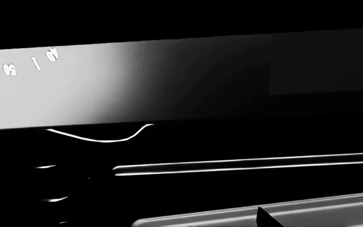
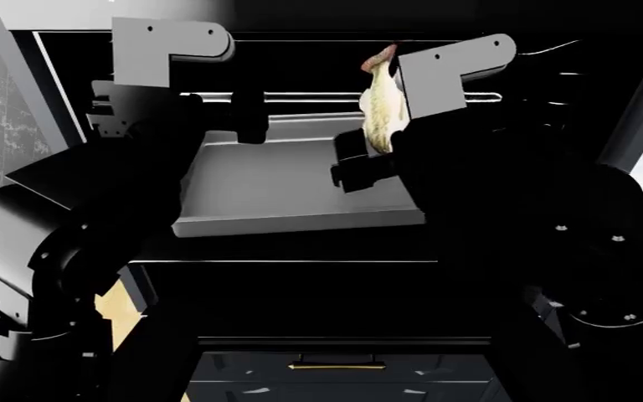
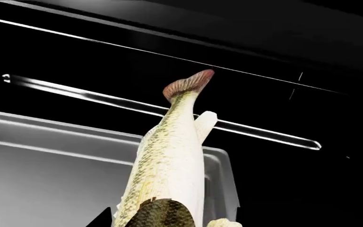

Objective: Place the fish on the top rack of the oven.

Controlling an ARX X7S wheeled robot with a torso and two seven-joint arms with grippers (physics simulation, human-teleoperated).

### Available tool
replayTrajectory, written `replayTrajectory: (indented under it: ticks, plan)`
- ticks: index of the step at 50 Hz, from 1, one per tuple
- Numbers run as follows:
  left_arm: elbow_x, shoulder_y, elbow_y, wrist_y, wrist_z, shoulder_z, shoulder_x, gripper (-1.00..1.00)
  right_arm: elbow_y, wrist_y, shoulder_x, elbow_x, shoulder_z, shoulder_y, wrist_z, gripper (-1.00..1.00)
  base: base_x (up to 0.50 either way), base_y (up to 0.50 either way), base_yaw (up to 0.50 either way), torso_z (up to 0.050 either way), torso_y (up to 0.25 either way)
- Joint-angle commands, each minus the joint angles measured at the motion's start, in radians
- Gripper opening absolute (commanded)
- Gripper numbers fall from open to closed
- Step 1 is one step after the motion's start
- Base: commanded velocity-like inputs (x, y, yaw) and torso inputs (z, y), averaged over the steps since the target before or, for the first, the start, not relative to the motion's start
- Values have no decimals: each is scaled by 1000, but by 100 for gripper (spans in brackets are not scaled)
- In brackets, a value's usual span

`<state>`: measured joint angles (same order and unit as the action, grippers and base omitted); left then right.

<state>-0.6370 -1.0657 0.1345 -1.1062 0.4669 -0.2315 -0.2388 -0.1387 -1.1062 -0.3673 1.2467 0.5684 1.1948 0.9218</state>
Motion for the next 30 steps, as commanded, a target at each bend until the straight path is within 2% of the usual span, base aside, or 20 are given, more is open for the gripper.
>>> replayTrajectory:
  ticks: [1, 10, 30]
  plan:
    - [-5, 0, -2, 3, 0, -4, -5, 100, 130, 47, 33, -117, 42, 42, -113, -100, 0, 0, 0, 0, 0]
    - [-4, 1, -4, 9, 1, -8, -9, 100, 218, 100, 61, -163, 74, 50, -185, -100, 0, 0, 0, 0, 1]
    - [-10, 20, -12, 28, 1, -7, -15, 100, 237, 115, 94, -164, 103, 46, -227, -100, 0, 0, 0, 0, 1]
